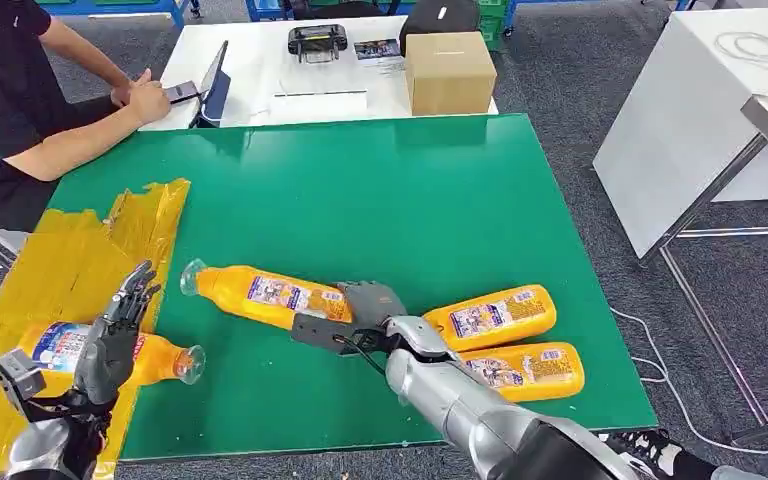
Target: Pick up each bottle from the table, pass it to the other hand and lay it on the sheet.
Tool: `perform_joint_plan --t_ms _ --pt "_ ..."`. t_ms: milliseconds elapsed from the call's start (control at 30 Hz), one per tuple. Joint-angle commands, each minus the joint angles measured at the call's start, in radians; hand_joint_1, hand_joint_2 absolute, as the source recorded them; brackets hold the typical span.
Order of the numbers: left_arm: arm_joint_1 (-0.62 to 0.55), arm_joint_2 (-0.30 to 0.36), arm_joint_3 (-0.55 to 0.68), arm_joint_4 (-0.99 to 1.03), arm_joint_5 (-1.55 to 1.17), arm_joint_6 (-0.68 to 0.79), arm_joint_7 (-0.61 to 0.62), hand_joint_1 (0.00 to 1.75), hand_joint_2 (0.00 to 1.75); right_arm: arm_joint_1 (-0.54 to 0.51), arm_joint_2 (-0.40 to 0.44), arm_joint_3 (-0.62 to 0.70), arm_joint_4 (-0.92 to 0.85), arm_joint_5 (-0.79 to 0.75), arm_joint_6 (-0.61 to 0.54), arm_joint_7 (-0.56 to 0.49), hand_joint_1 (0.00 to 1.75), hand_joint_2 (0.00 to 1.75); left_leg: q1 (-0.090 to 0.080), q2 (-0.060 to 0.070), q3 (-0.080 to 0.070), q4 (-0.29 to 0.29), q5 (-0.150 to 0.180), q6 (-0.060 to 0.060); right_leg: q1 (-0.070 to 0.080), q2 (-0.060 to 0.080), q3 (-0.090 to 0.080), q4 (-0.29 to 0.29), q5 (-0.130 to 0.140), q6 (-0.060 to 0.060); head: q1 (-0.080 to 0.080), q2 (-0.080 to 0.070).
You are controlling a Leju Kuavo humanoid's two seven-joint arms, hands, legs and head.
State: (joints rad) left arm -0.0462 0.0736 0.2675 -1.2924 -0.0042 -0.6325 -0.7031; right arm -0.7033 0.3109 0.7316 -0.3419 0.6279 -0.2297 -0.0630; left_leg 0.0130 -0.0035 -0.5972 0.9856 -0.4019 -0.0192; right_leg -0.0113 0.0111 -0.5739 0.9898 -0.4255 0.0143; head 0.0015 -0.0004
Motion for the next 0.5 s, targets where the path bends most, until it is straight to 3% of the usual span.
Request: perform_joint_plan --t_ms 33,233,433,467,500 --pt "-0.031 -0.081 0.169 0.085 0.048 0.009 0.033 0.00 0.00 0.020 -0.037 -0.159 -0.110 0.035 -0.020 -0.036 1.75 1.75 0.000 -0.002 0.003 -0.001 -0.002 0.002 0.001 -0.004 0.005 -0.002 -0.002 0.000 0.000 0.000" --pt "-0.041 -0.092 0.180 0.107 0.101 0.023 0.122 0.00 0.00 0.059 -0.038 -0.212 -0.149 0.045 -0.081 -0.094 1.75 1.75 0.000 -0.003 0.002 -0.001 -0.001 0.002 0.001 -0.004 0.004 -0.002 -0.002 0.000 0.000 0.000" --pt "-0.041 -0.092 0.180 0.107 0.101 0.023 0.122 0.00 0.00 0.059 -0.038 -0.212 -0.149 0.045 -0.081 -0.094 1.75 1.75 0.000 -0.002 0.000 0.000 -0.001 0.001 0.000 -0.003 0.001 -0.001 -0.001 0.000 0.000 0.000" --pt "-0.041 -0.092 0.180 0.107 0.101 0.023 0.122 0.00 1.75 0.059 -0.038 -0.212 -0.149 0.045 -0.081 -0.094 1.75 1.75 0.001 -0.002 0.002 0.000 -0.002 0.002 0.001 -0.004 0.004 -0.002 -0.002 0.000 0.000 0.000" --pt "-0.034 -0.095 0.178 0.103 0.128 0.022 0.156 0.00 1.75 0.076 -0.039 -0.221 -0.177 0.048 -0.105 -0.111 1.75 1.75 0.000 -0.002 0.000 -0.001 -0.001 0.001 0.000 -0.003 0.002 -0.001 -0.002 0.000 0.000 0.000"
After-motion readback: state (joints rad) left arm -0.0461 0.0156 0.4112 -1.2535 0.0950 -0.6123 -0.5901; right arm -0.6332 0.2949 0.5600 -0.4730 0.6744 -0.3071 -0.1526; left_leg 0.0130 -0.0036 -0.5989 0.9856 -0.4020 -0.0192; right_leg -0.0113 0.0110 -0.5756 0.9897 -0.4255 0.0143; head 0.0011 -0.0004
